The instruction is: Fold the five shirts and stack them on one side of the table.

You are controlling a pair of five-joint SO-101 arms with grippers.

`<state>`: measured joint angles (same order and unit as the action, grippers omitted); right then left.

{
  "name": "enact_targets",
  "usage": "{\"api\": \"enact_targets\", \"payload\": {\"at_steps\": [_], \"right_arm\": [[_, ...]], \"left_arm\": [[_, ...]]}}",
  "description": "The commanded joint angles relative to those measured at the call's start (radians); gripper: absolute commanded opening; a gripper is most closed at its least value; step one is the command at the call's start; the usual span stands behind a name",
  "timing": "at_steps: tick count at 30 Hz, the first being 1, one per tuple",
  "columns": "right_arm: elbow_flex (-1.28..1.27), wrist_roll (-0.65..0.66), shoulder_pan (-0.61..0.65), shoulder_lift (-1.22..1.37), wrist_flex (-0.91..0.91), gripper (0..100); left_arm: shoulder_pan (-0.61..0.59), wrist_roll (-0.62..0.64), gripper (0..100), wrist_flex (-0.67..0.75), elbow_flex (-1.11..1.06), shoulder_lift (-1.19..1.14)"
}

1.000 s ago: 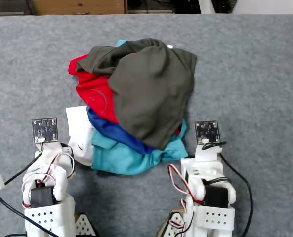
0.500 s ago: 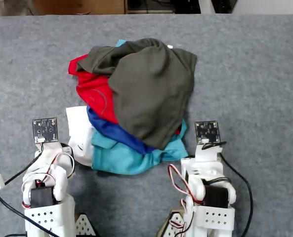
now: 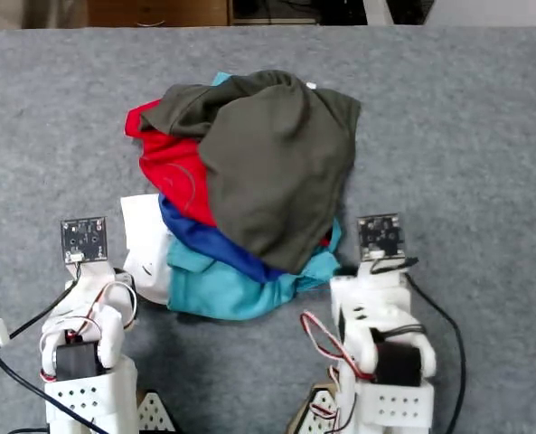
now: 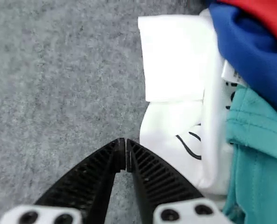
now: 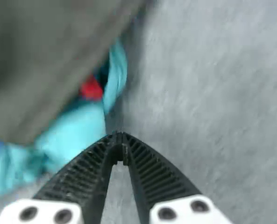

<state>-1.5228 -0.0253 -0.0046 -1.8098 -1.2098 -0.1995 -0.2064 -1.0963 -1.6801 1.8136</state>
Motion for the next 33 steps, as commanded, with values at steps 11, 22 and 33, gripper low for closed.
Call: {"api": "enact_targets", "payload": {"at_steps": [11,22,33], "right_arm": [[0.294,-0.100,0.007,-0.012,0.250,19.3],[0.774,-0.058,0.163,0.565,0.107,16.2],[1.475,-0.055,0.262,1.380,-0.155,16.3]], "left_arm": [[0.011,-0.391,3,-0.057,0.450,0.002],[-0.244,-0.588,3,0.092,0.646,-0.088],[-0.238,-0.379,3,-0.104,1.053,-0.622]]}}
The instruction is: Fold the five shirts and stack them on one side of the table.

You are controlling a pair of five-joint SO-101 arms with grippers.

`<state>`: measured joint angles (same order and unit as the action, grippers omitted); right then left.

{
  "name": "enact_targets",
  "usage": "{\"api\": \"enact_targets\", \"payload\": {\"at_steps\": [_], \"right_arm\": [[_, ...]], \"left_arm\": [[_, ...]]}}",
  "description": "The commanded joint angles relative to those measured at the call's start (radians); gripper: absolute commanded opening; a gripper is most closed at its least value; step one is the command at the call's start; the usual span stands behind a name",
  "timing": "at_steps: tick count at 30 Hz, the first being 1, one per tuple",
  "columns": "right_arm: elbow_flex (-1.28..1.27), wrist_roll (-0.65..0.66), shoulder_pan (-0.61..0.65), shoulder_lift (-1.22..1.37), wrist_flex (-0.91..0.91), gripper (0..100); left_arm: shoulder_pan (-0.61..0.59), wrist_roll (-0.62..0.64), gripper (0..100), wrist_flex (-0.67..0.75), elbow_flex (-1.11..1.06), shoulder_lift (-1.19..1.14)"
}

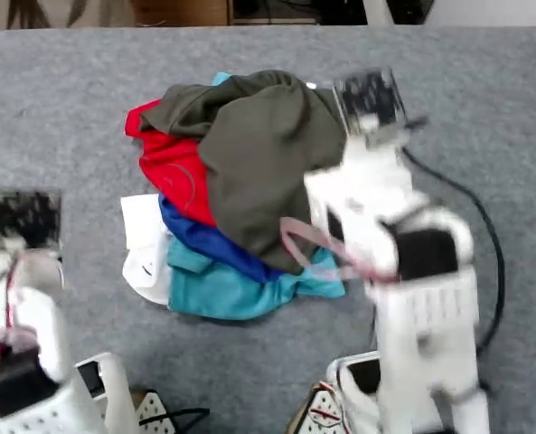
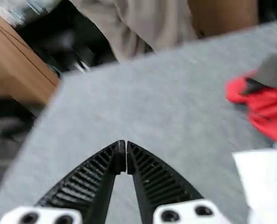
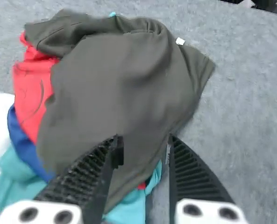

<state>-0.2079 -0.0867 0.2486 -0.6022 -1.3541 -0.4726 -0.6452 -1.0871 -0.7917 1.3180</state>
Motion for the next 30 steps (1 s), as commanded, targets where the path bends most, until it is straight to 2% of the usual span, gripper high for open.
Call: {"api": "enact_targets", "payload": {"at_steps": [1,6,11,15,20,22,24,27,30], "right_arm": [[0.203,0.008,0.028,0.232,-0.029,16.4],[0.446,0.114,0.120,0.547,-0.196,19.6],[0.714,0.117,0.157,0.866,-0.282,30.6],[0.924,0.120,0.173,1.122,-0.319,31.4],[1.165,0.259,0.185,1.400,-0.425,31.1],[1.244,0.265,0.179,1.460,-0.431,30.9],[1.290,0.265,0.173,1.481,-0.430,27.0],[1.337,0.273,0.159,1.480,-0.428,10.7],[1.371,0.269,0.130,1.458,-0.428,1.7]], "left_arm": [[0.038,0.072,3,-0.147,0.206,-0.159],[0.043,0.089,3,-0.259,0.293,-0.255],[0.044,0.229,3,-0.417,0.281,-0.243],[0.044,0.232,3,-0.500,0.281,-0.225],[0.038,0.236,3,-0.559,0.275,-0.203],[0.037,0.235,3,-0.583,0.275,-0.199],[0.037,0.236,3,-0.603,0.276,-0.193],[0.037,0.236,3,-0.634,0.293,-0.165],[0.041,0.236,3,-0.634,0.288,-0.119]]}}
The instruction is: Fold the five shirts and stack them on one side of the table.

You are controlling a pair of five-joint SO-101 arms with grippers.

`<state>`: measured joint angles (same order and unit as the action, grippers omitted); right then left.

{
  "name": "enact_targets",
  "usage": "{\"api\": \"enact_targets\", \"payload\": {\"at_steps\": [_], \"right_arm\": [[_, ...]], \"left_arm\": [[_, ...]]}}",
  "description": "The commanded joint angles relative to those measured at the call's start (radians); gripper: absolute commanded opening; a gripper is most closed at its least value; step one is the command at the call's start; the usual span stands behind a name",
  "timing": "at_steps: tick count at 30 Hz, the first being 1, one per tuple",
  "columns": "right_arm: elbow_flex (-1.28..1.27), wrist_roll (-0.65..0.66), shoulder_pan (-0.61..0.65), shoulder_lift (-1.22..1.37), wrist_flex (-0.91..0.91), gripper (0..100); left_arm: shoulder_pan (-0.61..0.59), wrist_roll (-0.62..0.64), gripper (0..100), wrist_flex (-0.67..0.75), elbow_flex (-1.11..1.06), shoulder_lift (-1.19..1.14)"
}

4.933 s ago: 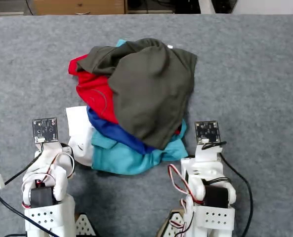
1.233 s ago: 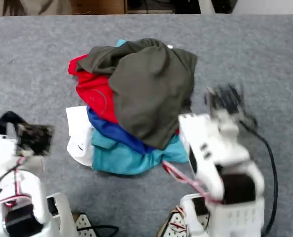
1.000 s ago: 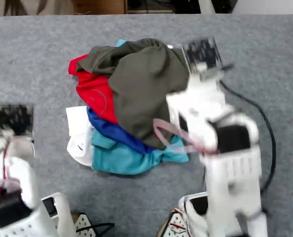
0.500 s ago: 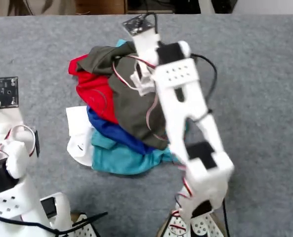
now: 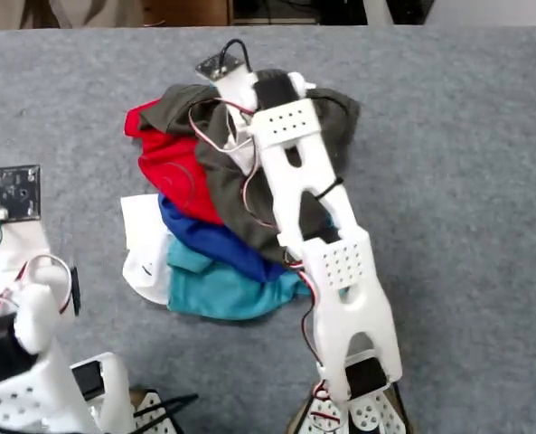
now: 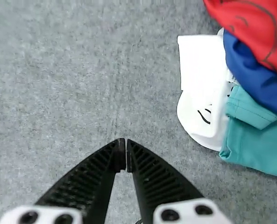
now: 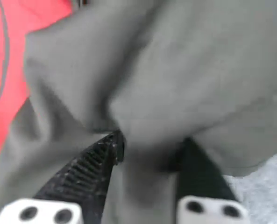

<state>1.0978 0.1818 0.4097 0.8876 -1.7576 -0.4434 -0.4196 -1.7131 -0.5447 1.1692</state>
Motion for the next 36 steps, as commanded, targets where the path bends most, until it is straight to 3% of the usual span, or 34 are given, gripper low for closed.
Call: {"api": "enact_targets", "payload": {"at_steps": [1,8,13,18,23,27,32,36], "right_arm": [[0.067,-0.002,-0.039,-0.044,-0.026,0.0],[0.045,0.009,-0.127,-0.197,-0.029,0.2],[-0.065,0.252,-0.174,-0.427,-0.029,0.2],[-0.125,0.374,-0.200,-0.662,-0.025,0.2],[-0.119,0.385,-0.338,-0.786,-0.021,0.2],[-0.130,0.385,-0.507,-0.794,-0.018,0.2],[-0.156,0.379,-0.711,-0.723,-0.023,0.2],[-0.341,0.413,-0.791,-0.653,-0.011,0.2]], "left_arm": [[0.015,0.011,3,-0.006,0.041,0.042],[0.015,0.012,3,0.005,0.041,0.068],[0.011,0.031,4,0.075,0.008,0.062],[0.011,0.080,23,0.072,0.003,-0.070],[0.031,0.118,25,0.068,0.126,-0.306],[0.166,0.140,31,-0.048,0.272,-0.484],[0.400,0.399,38,-0.037,0.420,-0.638],[0.601,0.509,39,-0.038,0.605,-0.845]]}}
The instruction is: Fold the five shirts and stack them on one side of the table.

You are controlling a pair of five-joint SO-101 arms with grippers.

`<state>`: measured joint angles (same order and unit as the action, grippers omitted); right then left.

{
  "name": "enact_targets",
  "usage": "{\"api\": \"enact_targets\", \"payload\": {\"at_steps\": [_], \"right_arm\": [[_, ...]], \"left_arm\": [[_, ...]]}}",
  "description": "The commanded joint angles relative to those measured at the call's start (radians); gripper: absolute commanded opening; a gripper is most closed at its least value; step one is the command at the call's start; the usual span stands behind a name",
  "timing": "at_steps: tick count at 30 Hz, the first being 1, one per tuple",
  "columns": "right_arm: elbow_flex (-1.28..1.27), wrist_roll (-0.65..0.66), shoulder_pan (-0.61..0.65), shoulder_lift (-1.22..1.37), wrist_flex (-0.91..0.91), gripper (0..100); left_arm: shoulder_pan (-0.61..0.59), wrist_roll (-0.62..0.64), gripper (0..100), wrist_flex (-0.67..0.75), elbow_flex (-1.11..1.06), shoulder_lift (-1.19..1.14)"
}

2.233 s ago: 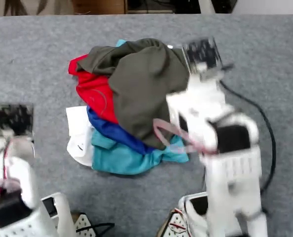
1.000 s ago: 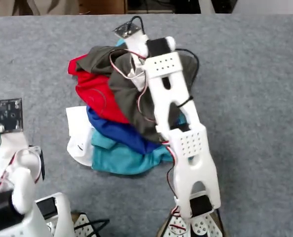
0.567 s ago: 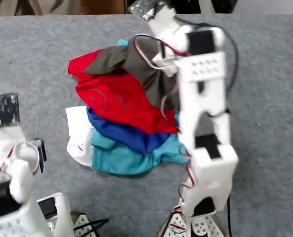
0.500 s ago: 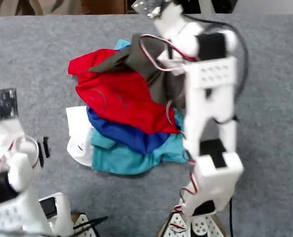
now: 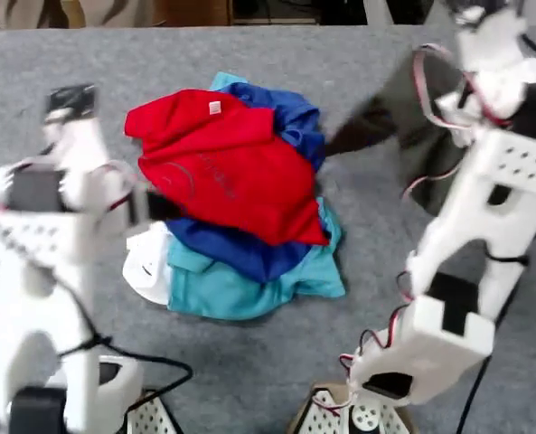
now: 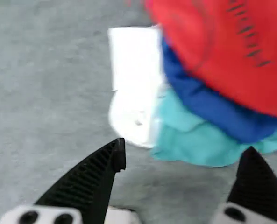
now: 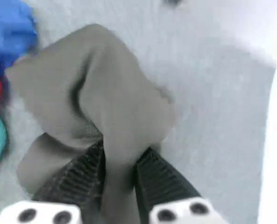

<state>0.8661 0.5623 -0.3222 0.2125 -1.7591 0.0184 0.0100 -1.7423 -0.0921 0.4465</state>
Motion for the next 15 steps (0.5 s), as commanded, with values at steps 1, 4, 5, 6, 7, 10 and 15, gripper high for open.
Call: {"api": "enact_targets", "payload": {"at_steps": [1,4,5,6,7,10,15], "right_arm": [[-0.180,0.049,-0.062,0.042,0.012,0.2],[-0.420,0.061,-0.070,0.073,0.150,0.2],[-0.501,0.061,-0.070,0.073,0.203,0.2],[-0.593,0.061,-0.067,0.071,0.256,0.2],[-0.684,0.061,-0.062,0.070,0.315,0.2],[-0.960,0.061,-0.039,0.030,0.551,0.2],[-1.369,0.055,-0.002,-0.062,0.961,0.2]], "left_arm": [[0.161,0.097,39,-0.008,0.199,-0.185],[0.178,0.133,39,-0.008,0.341,-0.400],[0.176,0.140,39,-0.008,0.390,-0.475],[0.172,0.141,39,-0.008,0.440,-0.550],[0.166,0.141,38,-0.008,0.489,-0.621],[0.163,0.141,35,-0.011,0.635,-0.792],[0.175,0.153,35,-0.011,0.816,-0.986]]}}
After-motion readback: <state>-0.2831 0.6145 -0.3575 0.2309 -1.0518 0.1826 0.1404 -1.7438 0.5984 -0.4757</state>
